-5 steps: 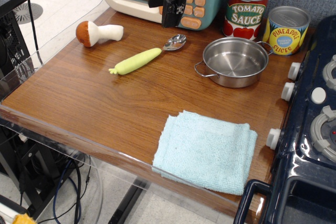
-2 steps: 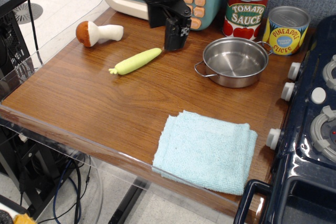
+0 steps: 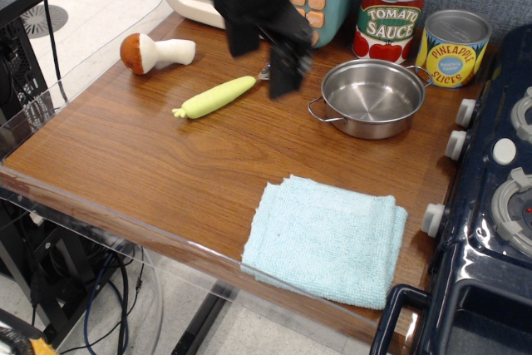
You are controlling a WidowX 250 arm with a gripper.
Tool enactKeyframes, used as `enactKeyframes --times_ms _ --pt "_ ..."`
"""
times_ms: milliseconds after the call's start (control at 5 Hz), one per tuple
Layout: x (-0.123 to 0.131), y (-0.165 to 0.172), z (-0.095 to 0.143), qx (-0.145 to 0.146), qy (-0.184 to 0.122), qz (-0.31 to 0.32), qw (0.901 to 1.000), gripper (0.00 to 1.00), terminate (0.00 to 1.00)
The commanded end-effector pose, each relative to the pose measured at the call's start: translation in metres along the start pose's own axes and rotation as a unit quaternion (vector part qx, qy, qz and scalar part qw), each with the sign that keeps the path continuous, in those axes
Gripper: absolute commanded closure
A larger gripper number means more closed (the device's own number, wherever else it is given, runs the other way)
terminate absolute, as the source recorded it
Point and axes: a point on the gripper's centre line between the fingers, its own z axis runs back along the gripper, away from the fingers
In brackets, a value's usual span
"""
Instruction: Move the blue rag to the edge of the counter in front of the microwave.
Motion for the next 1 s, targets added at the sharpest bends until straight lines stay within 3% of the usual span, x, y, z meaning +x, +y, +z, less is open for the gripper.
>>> enactKeyframes --times_ms 0,400,600,800 --pt "-0.027 0.069 -0.014 0.008 0.010 -0.030 0.9995 0.00 0.00" --pt "-0.032 0.101 -0.050 0.003 -0.029 -0.090 0.9955 0.00 0.00" --pt "-0.020 0.098 -0.066 -0.002 -0.056 -0.092 0.9942 0.00 0.00" --pt "-0.007 0.096 -0.082 0.014 -0.075 -0.091 0.9929 0.00 0.00"
